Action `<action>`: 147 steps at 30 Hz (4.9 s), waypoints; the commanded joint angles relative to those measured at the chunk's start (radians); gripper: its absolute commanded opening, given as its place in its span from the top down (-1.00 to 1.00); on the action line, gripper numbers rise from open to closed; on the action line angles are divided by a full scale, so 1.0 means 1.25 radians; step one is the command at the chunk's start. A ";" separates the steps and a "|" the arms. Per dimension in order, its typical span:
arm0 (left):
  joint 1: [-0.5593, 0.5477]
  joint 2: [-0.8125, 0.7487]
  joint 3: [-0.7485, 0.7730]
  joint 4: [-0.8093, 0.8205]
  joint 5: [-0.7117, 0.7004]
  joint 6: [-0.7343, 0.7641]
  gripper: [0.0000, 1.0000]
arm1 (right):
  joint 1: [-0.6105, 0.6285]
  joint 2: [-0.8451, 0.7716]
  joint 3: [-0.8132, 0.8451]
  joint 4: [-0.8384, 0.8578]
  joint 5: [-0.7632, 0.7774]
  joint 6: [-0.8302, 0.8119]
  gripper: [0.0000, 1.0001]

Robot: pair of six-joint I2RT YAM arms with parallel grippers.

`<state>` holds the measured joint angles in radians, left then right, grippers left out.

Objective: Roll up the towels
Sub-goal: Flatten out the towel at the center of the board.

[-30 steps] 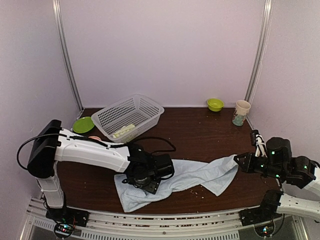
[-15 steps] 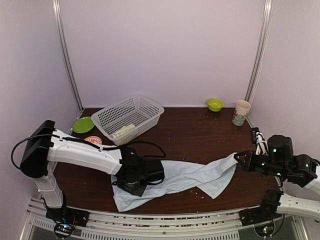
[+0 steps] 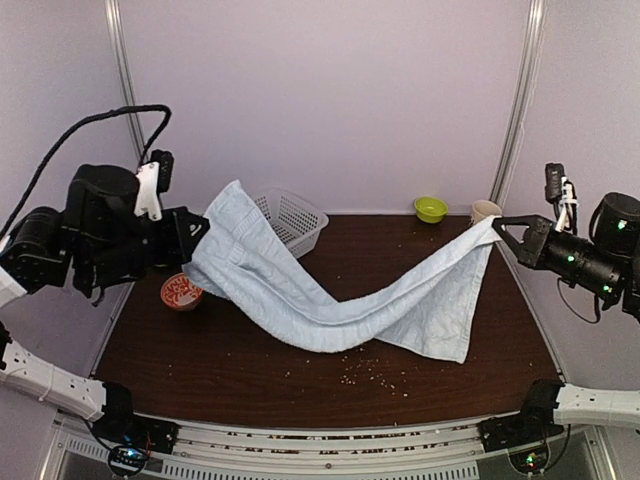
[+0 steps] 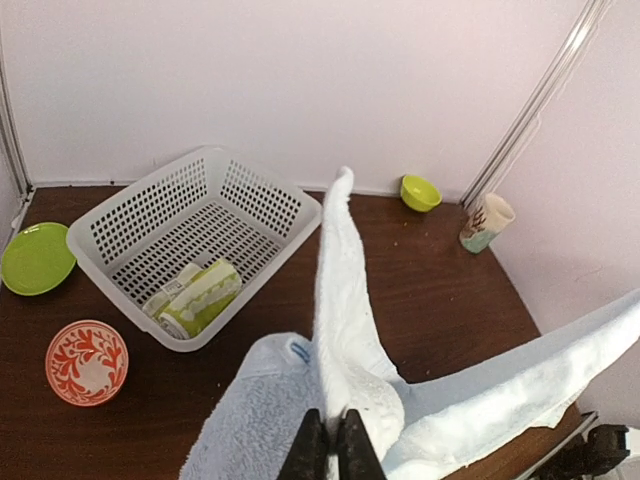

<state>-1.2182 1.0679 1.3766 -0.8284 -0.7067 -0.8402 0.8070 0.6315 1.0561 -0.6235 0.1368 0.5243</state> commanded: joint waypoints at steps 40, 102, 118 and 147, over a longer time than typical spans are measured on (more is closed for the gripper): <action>0.207 0.041 -0.601 0.115 0.356 -0.383 -0.36 | -0.009 -0.319 -0.339 -0.191 0.156 0.247 1.00; 0.190 0.026 -0.765 0.455 0.698 -0.151 0.28 | -0.009 -0.368 -0.297 -0.081 0.086 0.230 1.00; 0.192 -0.194 -0.620 0.254 0.522 -0.067 1.00 | -0.008 -0.305 -0.262 -0.065 0.085 0.200 1.00; 0.195 -0.534 -0.214 0.199 0.334 0.371 1.00 | -0.023 -0.059 0.236 -0.245 -0.031 0.146 1.00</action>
<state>-0.9771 0.4641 1.0882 -0.6014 -0.4652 -0.4217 0.7834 0.5976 1.3148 -0.8825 0.1749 0.6556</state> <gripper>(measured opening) 0.008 0.017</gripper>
